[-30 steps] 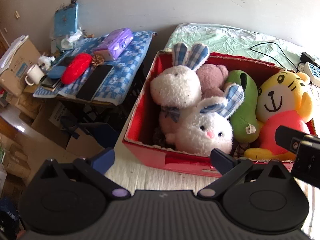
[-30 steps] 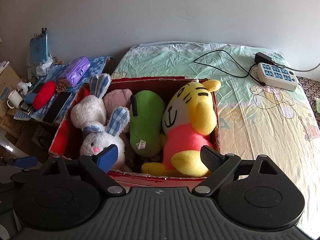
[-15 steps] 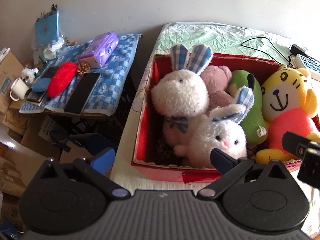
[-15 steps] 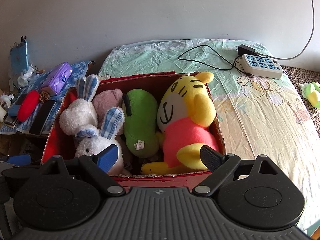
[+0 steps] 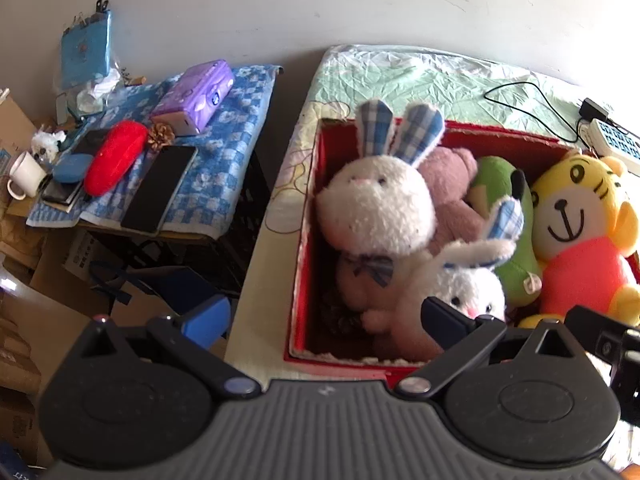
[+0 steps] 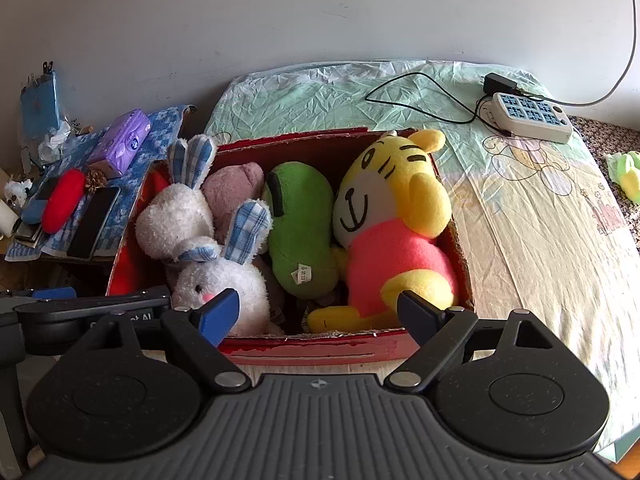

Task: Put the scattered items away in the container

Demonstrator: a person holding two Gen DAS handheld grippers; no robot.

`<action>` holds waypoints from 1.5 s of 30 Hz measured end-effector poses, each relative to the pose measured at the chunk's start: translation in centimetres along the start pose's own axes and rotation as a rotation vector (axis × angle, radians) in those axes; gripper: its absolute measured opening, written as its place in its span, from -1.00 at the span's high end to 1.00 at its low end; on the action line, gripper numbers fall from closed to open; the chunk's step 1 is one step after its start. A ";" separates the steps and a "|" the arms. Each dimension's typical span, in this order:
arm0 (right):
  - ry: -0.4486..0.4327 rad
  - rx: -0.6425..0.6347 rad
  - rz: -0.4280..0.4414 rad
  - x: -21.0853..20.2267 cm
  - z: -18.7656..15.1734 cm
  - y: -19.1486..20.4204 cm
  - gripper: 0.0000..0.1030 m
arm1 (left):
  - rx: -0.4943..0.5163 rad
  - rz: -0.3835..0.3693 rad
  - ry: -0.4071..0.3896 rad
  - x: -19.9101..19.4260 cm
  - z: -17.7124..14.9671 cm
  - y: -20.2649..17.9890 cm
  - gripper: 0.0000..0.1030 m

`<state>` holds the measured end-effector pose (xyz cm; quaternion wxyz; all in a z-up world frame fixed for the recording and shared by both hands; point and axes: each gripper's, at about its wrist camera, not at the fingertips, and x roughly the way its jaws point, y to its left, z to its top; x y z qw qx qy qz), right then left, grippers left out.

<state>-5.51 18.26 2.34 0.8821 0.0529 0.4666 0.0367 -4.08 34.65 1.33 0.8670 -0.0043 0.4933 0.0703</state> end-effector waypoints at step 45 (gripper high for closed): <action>0.044 -0.008 -0.062 1.8 2.8 -2.6 -0.72 | 0.043 -0.058 0.024 1.0 0.3 -3.4 -0.96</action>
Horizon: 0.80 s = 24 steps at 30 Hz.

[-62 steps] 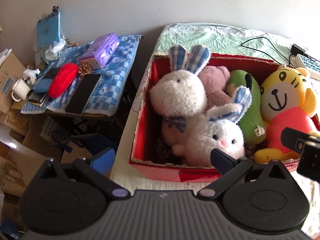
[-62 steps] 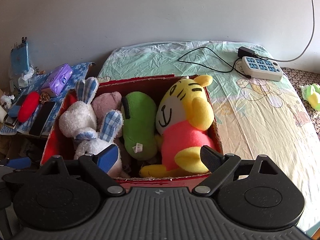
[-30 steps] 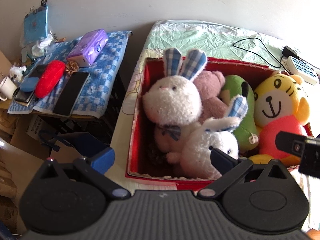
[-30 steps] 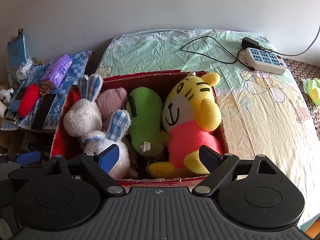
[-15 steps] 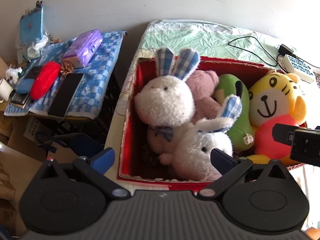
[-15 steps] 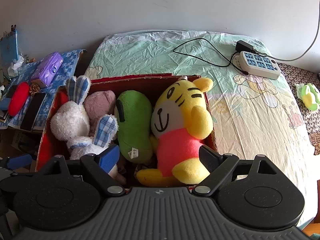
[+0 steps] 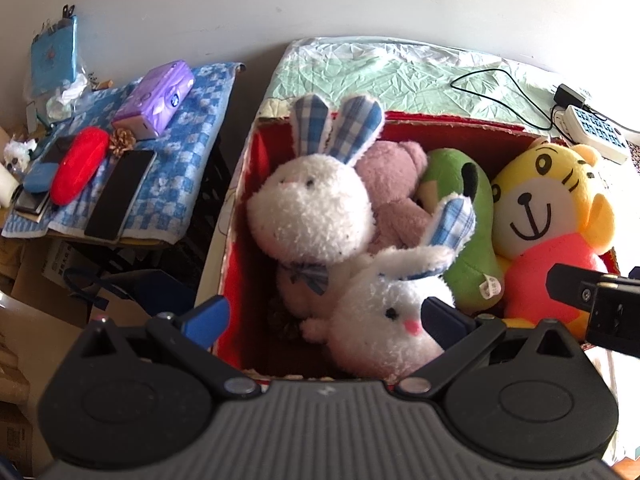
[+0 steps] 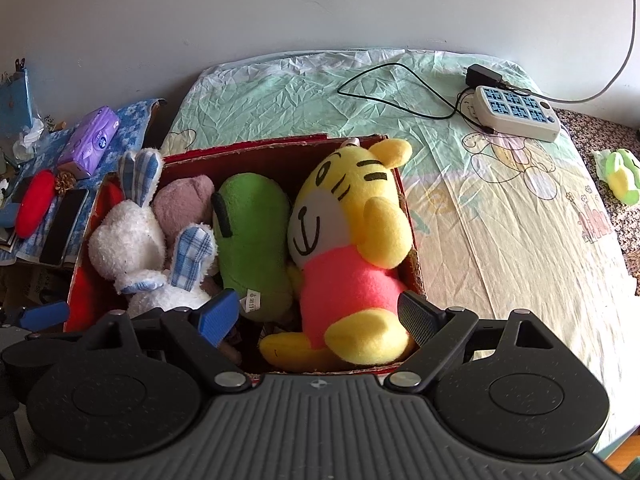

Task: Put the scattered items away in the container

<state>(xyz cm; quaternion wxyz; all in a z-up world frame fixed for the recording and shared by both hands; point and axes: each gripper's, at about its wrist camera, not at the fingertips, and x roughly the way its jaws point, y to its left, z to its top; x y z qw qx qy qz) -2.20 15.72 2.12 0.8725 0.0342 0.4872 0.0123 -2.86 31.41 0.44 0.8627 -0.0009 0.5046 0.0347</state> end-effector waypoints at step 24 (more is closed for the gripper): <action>-0.036 -0.007 0.002 0.6 1.2 0.5 -0.72 | -0.020 0.006 -0.065 -0.6 1.8 0.2 -0.96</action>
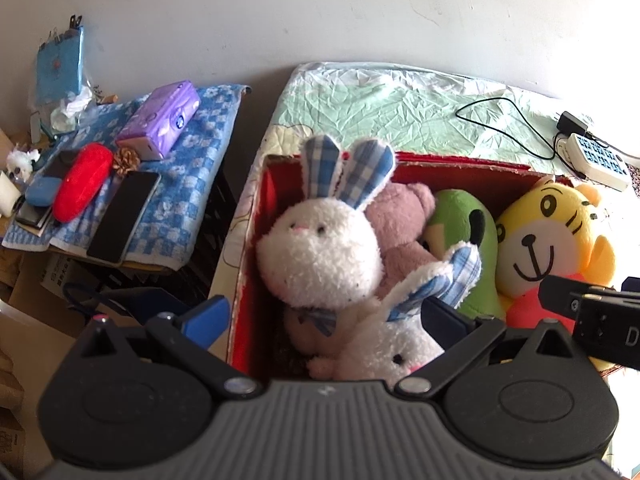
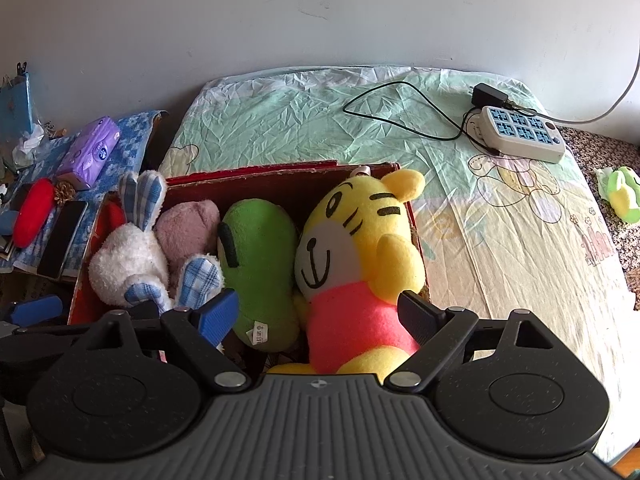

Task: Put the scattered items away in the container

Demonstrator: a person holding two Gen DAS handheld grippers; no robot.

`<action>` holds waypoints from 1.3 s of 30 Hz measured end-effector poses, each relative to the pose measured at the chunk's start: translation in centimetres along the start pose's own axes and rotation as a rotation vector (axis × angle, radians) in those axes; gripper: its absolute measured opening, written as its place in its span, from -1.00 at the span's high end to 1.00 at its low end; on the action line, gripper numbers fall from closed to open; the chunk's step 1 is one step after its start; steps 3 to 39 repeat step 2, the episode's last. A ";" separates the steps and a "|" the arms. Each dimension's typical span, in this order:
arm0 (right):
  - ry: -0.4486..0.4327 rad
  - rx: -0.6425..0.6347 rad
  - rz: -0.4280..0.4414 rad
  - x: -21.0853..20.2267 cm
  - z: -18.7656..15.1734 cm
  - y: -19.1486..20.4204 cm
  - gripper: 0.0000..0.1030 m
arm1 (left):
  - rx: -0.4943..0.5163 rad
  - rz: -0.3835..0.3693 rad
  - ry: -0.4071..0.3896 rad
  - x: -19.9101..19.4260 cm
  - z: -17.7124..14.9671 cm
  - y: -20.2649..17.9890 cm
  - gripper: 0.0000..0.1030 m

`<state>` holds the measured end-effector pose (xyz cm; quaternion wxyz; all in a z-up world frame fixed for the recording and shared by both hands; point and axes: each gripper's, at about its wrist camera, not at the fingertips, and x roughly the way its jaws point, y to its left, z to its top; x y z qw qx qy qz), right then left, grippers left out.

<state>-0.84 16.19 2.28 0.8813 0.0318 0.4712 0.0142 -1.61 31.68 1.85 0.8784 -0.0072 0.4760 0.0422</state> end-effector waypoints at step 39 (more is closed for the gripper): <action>-0.001 0.002 -0.001 -0.1 -0.1 0.0 -0.72 | 0.000 -0.005 0.002 0.0 0.0 0.0 -0.96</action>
